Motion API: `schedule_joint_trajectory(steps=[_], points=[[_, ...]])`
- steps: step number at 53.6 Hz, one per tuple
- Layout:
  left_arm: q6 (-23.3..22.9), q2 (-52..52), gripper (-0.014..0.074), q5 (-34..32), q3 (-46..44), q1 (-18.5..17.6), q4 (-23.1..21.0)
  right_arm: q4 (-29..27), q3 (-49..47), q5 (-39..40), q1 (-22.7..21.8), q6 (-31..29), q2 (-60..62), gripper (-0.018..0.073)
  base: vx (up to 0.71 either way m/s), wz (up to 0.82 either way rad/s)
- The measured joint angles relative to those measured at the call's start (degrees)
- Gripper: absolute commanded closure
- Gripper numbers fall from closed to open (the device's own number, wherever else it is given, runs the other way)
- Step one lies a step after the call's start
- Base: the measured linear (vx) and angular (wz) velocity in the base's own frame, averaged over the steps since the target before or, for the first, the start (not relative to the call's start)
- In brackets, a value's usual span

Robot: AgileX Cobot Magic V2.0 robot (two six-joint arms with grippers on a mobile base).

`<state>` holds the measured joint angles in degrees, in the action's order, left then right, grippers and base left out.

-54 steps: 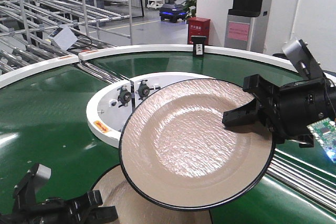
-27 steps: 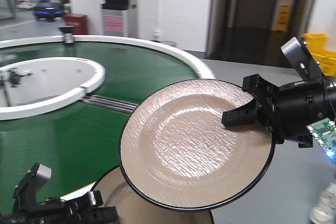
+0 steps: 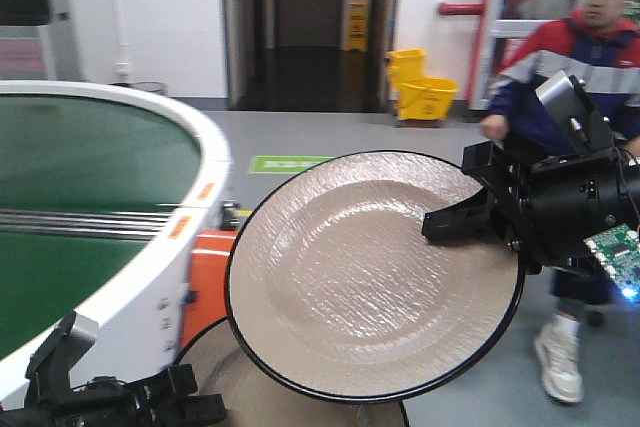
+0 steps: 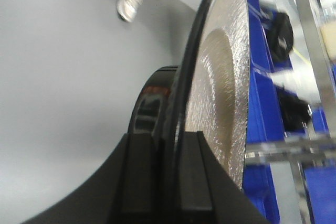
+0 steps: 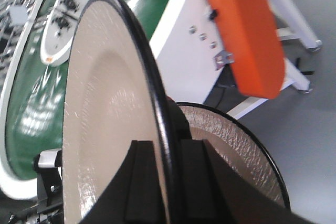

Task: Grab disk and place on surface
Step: 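Carry both plates while driving to the steel table by the crates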

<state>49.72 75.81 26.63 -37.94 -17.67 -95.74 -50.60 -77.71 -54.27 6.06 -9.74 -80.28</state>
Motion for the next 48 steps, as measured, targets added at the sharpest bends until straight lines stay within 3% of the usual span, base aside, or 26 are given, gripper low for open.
schedule_joint_trajectory(steps=[48], points=[[0.0,0.0,0.0595,0.07,0.0,0.0,0.0,0.2,0.0,-2.6,0.0,-0.01,0.0,0.0568,0.13,-0.47]])
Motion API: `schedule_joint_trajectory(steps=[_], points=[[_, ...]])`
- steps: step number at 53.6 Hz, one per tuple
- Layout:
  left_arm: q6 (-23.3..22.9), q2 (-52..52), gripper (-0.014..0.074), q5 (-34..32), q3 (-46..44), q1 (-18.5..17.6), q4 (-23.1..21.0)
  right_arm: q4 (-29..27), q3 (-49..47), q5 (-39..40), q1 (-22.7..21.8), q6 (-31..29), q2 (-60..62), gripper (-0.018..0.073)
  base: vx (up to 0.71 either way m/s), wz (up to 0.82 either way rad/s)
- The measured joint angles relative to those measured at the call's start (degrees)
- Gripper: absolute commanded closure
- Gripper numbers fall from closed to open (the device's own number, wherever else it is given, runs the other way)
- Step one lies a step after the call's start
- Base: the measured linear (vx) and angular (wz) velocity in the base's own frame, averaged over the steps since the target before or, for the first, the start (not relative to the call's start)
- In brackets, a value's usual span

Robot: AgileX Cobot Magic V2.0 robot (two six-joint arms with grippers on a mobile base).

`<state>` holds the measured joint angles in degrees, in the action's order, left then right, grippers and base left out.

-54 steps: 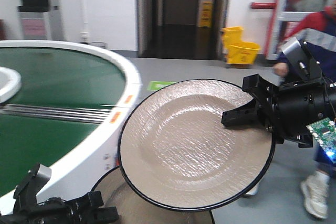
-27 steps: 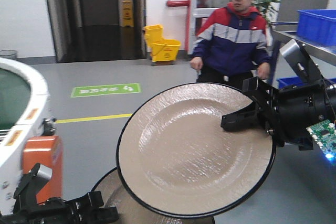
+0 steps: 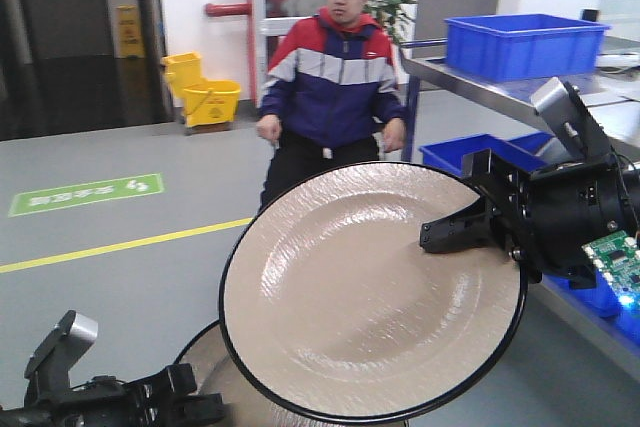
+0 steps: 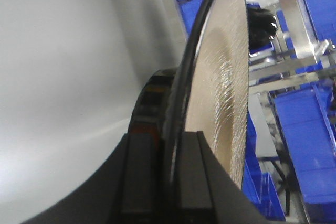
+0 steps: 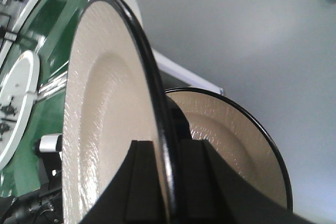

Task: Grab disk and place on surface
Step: 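Carry both plates while driving to the steel table by the crates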

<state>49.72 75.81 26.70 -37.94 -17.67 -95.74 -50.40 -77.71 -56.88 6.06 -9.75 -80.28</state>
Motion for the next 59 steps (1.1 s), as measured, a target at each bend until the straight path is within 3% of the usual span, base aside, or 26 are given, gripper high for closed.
schedule_joint_trajectory(steps=[27,59], points=[[0.0,0.0,0.0595,0.05,0.0,0.0,0.0,0.0,0.0,0.0,0.0,0.0,0.0,0.0568,0.24,-0.29],[0.0,0.0,0.0595,0.09,0.0,0.0,0.0,0.0,0.0,-0.05,0.0,0.0,0.0,0.0568,0.37,0.05]])
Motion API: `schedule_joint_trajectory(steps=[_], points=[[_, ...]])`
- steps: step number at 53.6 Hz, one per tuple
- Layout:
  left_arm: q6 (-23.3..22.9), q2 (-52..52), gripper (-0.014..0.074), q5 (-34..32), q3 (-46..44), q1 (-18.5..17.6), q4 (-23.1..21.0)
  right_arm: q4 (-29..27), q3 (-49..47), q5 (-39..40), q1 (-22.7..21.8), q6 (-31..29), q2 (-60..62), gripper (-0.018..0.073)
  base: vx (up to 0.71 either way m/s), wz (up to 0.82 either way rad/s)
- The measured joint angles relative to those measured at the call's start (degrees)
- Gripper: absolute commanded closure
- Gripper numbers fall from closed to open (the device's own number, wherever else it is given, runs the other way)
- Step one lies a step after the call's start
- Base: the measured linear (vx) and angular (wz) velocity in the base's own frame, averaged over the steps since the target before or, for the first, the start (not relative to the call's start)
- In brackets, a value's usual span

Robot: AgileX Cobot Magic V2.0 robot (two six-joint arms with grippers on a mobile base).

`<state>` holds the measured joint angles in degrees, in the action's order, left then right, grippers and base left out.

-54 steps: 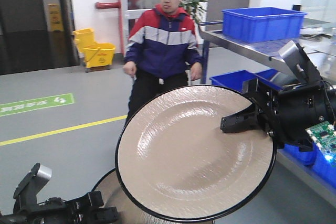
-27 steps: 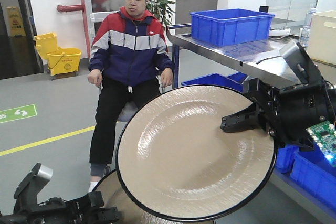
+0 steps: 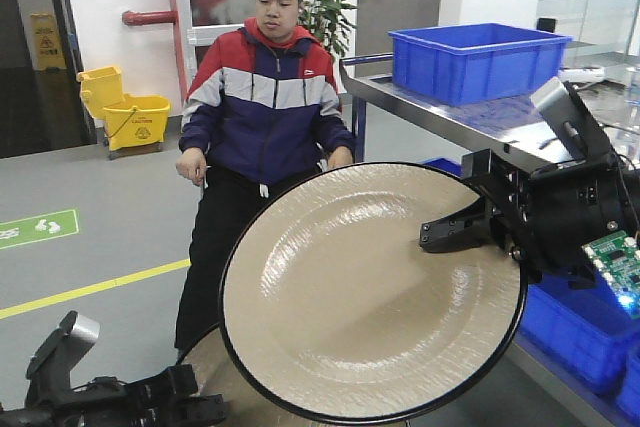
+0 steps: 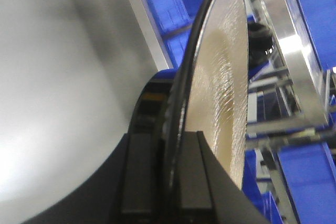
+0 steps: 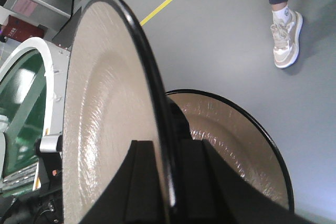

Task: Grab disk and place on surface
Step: 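Carry both plates while driving to the steel table by the crates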

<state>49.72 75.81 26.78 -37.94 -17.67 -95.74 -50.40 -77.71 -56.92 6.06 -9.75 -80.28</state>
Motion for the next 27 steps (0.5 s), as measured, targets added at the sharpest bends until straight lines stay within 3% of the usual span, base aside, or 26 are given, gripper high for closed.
schedule_joint_trajectory(steps=[27], points=[[0.0,0.0,0.0595,-0.09,0.0,0.0,0.0,-0.05,0.0,0.0,0.0,0.0,0.0,0.0568,0.44,0.02]])
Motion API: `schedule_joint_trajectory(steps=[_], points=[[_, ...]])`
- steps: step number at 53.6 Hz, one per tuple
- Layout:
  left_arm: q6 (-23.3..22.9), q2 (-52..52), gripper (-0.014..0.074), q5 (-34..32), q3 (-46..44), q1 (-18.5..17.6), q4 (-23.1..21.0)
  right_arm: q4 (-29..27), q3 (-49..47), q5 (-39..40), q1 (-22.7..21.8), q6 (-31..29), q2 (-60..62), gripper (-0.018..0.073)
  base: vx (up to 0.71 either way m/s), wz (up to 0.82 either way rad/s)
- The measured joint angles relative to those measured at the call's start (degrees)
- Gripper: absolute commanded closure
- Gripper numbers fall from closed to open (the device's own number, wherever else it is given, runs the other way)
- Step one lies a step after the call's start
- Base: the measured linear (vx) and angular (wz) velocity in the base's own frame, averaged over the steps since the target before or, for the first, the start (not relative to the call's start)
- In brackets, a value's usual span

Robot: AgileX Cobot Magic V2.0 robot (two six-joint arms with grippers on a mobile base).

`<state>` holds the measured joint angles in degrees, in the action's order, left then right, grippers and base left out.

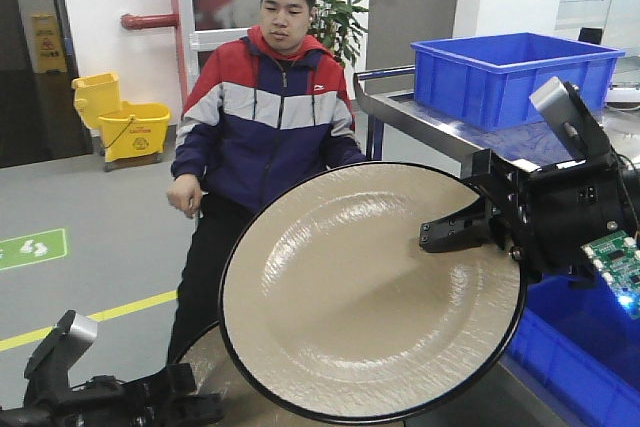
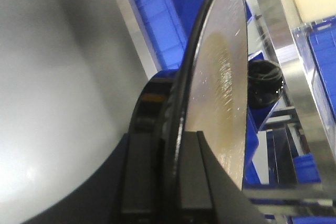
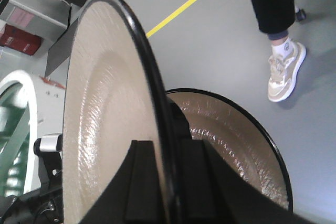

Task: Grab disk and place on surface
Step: 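Carry both plates while driving to the steel table by the crates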

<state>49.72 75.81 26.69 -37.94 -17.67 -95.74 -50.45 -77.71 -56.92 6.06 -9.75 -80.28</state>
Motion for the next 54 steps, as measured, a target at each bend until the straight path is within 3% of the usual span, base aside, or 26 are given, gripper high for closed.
schedule_joint_trajectory(steps=[21,54], points=[[0.0,0.0,0.0595,-0.08,0.0,0.0,0.0,-0.06,0.0,0.0,0.0,0.0,0.0,0.0568,0.45,-0.3],[0.0,0.0,0.0595,-0.13,0.0,0.0,0.0,0.0,0.0,0.11,0.0,0.0,0.0,0.0568,0.39,-0.64]])
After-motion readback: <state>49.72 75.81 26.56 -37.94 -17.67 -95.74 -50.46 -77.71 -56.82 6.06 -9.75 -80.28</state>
